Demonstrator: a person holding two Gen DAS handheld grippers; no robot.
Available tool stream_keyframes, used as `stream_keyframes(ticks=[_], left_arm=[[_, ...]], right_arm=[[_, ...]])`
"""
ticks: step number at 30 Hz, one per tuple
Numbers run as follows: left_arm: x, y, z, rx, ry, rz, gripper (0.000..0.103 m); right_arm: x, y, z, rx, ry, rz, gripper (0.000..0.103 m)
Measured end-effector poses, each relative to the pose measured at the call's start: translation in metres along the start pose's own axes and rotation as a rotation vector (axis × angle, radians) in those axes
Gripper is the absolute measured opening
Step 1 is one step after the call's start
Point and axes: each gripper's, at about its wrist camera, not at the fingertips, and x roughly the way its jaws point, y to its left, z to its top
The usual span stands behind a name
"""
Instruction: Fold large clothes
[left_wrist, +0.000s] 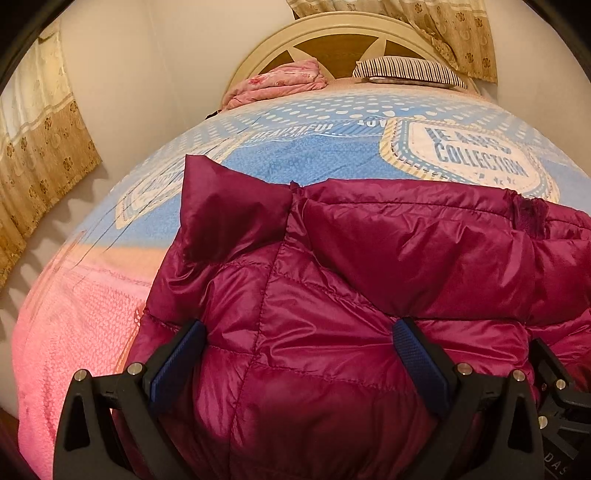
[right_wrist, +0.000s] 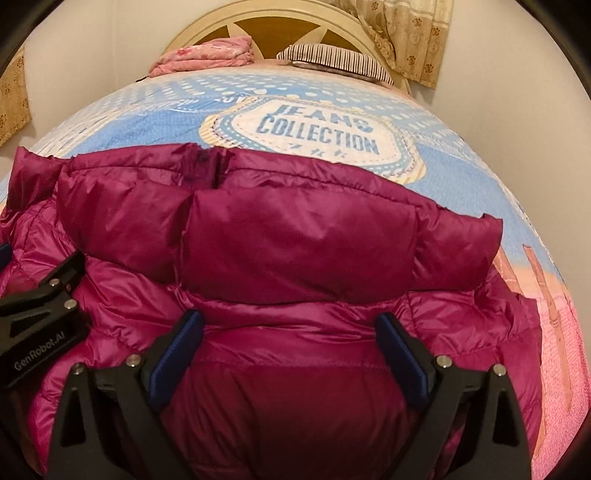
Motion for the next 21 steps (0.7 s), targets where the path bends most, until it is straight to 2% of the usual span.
stream_keyframes(ticks=[5,7,11,13,17,20,21], left_arm=[[-0.004,0.008,0.003,-0.012,0.022,-0.031,0.102],[-0.02,0.023,0.002,-0.041,0.039,-0.044,0.102],[-0.078,0.068,-0.022,-0.095,-0.066,-0.037,0.102],[-0.093,0.09,-0.044,-0.119,-0.091,0.001,0.102],[-0.084,0.118,-0.082,-0.202,-0.011,0.035,0.102],[-0.067,0.117,-0.097,-0.219,0.058,-0.024,0.102],[-0.066,0.115,-0.098,-0.216,0.056,-0.023,0.102]], right_arm=[[0.0,0.0,0.001,0.001,-0.002,0.002,0.096],[-0.013,-0.003,-0.001,-0.006,0.0,0.018,0.093],[-0.065,-0.009,-0.02,-0.005,-0.083,0.067,0.095],[-0.087,-0.005,-0.041,-0.038,-0.114,0.057,0.097],[-0.089,0.008,-0.072,-0.083,-0.114,0.028,0.097],[-0.084,0.016,-0.081,-0.115,-0.138,-0.013,0.098],[-0.081,0.017,-0.082,-0.113,-0.138,-0.015,0.098]])
